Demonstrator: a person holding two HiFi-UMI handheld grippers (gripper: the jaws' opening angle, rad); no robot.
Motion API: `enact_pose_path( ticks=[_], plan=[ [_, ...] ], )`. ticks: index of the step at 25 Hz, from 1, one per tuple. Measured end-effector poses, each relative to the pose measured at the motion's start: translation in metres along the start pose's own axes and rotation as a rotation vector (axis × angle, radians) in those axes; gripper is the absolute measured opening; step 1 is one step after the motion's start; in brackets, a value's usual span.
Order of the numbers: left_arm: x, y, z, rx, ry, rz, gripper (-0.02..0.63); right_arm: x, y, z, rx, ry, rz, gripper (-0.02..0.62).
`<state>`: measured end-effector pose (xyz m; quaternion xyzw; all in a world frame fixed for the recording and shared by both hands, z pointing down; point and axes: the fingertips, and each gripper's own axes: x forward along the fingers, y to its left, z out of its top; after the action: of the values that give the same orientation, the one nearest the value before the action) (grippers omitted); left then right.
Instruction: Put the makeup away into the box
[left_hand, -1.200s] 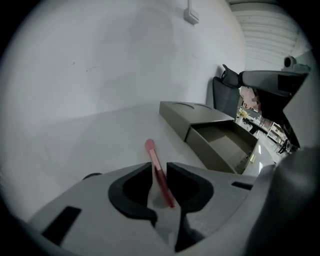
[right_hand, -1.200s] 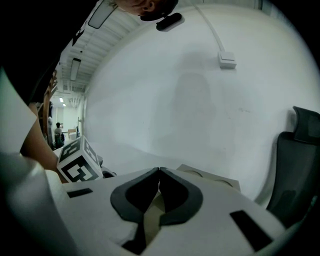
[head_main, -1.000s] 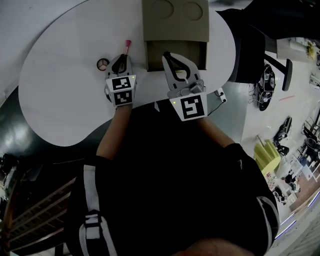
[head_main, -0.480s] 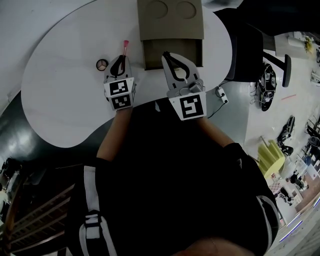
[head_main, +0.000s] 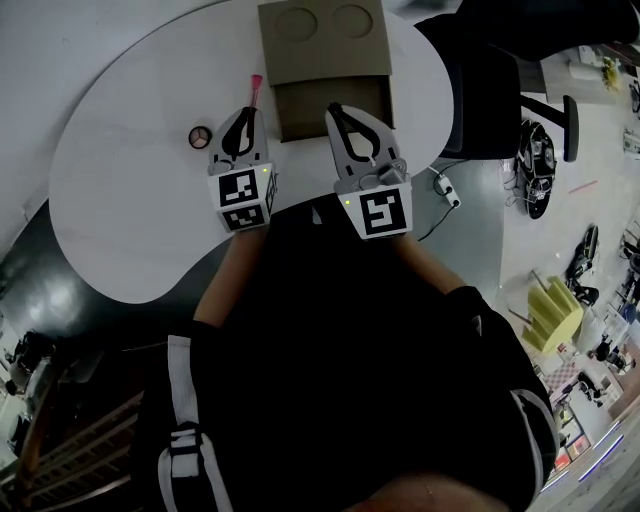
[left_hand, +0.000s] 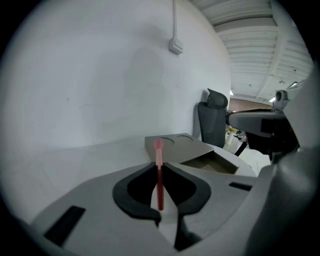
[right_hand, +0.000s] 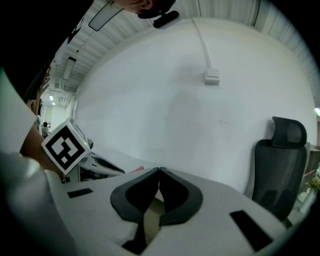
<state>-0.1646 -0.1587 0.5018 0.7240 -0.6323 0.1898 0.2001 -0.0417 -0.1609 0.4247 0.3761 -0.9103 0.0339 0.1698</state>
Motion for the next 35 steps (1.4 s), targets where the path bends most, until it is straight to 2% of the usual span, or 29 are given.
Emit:
enact_pose_path(
  ticks=[12,16,21,29,35],
  plan=[
    [0.018,-0.063,0.027,0.157,-0.042,-0.165,0.049,-0.025,-0.035,-0.008,0.042,0.0,-0.118,0.023],
    [0.022,-0.087,0.032,0.235,-0.044,-0.255,0.049,-0.033,-0.043,-0.009,0.055,0.008,-0.15,0.023],
    [0.035,-0.112,0.026,0.292,-0.01,-0.34,0.049,-0.039,-0.057,-0.019,0.082,0.029,-0.182,0.023],
    [0.056,-0.14,0.008,0.455,0.053,-0.436,0.049,-0.042,-0.075,-0.034,0.12,0.047,-0.217,0.023],
    [0.065,-0.157,-0.015,0.552,0.146,-0.535,0.049,-0.044,-0.083,-0.041,0.135,0.068,-0.23,0.023]
  ],
)
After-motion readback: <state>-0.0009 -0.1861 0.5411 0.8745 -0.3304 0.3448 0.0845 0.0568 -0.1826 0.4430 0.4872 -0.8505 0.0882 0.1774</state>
